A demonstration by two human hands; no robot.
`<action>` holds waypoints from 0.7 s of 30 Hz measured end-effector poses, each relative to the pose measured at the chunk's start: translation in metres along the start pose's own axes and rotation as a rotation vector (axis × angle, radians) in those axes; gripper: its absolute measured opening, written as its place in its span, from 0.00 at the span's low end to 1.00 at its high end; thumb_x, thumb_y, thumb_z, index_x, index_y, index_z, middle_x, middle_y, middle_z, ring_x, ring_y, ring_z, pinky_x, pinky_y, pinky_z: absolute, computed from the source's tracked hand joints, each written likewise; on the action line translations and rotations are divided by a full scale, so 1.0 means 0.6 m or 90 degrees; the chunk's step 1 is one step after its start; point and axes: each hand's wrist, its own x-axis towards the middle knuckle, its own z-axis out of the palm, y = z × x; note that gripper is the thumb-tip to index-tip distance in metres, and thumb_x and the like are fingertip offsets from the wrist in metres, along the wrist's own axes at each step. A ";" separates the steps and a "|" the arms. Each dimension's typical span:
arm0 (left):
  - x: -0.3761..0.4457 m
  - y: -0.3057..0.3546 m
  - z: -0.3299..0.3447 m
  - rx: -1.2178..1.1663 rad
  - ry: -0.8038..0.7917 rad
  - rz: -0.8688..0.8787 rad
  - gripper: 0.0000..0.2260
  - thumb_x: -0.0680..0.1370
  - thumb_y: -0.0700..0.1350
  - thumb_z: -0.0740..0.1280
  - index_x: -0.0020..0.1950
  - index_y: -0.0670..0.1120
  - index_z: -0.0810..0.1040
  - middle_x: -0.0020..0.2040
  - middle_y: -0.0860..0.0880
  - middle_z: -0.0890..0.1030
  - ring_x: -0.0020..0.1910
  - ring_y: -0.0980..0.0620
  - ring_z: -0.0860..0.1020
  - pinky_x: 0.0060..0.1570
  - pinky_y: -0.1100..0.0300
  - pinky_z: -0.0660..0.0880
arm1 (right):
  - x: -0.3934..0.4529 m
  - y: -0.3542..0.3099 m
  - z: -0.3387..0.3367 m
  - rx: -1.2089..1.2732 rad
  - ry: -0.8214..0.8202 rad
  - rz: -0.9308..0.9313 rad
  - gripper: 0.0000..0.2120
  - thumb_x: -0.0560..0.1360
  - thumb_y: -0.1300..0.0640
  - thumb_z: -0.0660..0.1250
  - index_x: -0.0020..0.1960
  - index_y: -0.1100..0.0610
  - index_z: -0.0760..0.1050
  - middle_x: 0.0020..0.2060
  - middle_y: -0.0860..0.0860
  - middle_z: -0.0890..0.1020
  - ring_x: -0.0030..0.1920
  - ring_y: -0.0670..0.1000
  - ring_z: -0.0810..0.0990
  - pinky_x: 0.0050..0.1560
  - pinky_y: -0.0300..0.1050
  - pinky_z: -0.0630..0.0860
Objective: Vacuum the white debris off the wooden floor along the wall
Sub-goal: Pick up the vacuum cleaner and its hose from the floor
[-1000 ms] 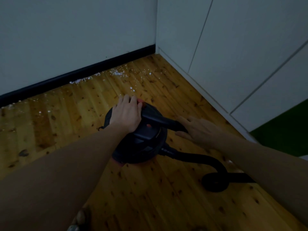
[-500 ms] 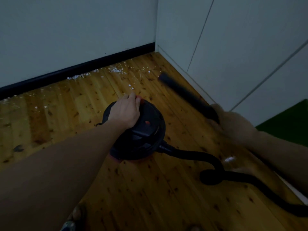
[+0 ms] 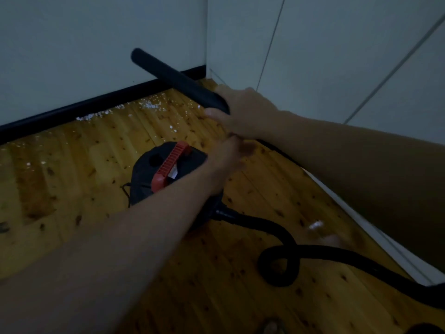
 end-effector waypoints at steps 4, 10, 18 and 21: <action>-0.005 -0.010 0.044 -0.447 -0.127 -0.049 0.26 0.84 0.38 0.63 0.82 0.46 0.65 0.56 0.44 0.81 0.59 0.41 0.80 0.61 0.43 0.79 | 0.027 -0.029 -0.003 0.038 -0.031 0.024 0.22 0.85 0.40 0.59 0.70 0.53 0.75 0.52 0.48 0.76 0.52 0.49 0.75 0.50 0.42 0.65; 0.014 0.001 0.022 -0.435 0.016 -0.033 0.13 0.87 0.43 0.60 0.70 0.40 0.75 0.61 0.39 0.83 0.57 0.41 0.84 0.54 0.44 0.84 | -0.033 -0.008 -0.026 0.028 -0.162 0.097 0.26 0.86 0.38 0.53 0.75 0.52 0.74 0.71 0.54 0.77 0.67 0.55 0.75 0.64 0.46 0.68; 0.038 0.043 -0.037 -0.522 0.159 -0.034 0.14 0.87 0.45 0.62 0.70 0.41 0.68 0.53 0.39 0.83 0.57 0.37 0.85 0.52 0.38 0.83 | -0.148 0.059 -0.036 -0.076 -0.233 0.147 0.34 0.79 0.38 0.69 0.78 0.50 0.60 0.52 0.53 0.81 0.39 0.50 0.83 0.44 0.51 0.83; 0.043 0.048 -0.039 -0.559 0.199 -0.030 0.11 0.86 0.46 0.65 0.65 0.41 0.70 0.60 0.36 0.82 0.59 0.38 0.84 0.57 0.38 0.81 | -0.148 0.052 -0.032 -0.160 -0.219 0.121 0.23 0.82 0.43 0.67 0.70 0.54 0.67 0.45 0.51 0.77 0.37 0.47 0.74 0.37 0.46 0.74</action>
